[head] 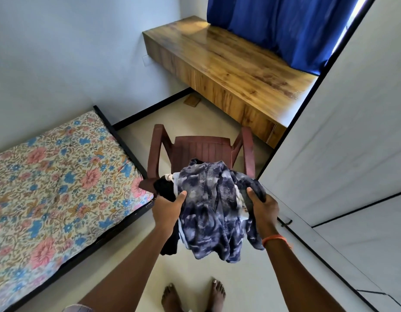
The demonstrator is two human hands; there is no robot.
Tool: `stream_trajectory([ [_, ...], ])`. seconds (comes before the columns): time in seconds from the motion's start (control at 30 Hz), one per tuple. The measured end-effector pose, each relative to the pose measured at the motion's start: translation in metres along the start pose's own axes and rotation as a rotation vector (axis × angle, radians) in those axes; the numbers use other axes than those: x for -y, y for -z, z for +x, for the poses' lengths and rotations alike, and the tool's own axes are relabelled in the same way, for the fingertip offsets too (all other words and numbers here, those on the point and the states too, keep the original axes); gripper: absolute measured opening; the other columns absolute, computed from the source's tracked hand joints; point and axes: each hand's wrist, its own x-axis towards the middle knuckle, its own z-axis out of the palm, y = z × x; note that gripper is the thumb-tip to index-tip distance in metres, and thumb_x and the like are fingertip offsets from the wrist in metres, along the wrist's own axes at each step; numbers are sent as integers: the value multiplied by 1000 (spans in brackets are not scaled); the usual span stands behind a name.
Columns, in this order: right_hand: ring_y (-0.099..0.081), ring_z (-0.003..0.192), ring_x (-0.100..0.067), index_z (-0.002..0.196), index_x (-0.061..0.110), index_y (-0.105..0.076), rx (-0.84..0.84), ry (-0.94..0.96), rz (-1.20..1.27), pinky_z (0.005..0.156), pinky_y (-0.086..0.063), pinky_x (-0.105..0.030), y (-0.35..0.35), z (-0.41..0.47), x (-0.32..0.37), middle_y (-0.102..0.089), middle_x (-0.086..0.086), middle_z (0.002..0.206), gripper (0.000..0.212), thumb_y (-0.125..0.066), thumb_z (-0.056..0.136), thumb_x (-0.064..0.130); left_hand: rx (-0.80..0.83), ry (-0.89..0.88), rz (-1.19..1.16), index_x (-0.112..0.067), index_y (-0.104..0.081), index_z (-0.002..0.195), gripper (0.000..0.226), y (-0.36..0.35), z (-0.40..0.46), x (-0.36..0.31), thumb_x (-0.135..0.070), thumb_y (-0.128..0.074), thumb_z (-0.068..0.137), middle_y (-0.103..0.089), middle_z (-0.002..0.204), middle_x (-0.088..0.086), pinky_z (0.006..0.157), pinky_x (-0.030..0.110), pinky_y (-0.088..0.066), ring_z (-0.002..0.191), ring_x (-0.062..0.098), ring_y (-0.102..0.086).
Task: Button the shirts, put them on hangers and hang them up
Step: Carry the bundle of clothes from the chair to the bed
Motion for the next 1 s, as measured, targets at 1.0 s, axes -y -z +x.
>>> stream_trajectory([
  [1.0, -71, 105, -28, 120, 14, -70, 607, -236, 450, 100, -52, -48, -37, -52, 15, -74, -8, 113, 50, -81, 79, 41, 396, -29, -97, -12, -63, 91, 40, 3, -16, -50, -39, -86, 72, -62, 87, -5, 71, 23, -45, 88, 11, -62],
])
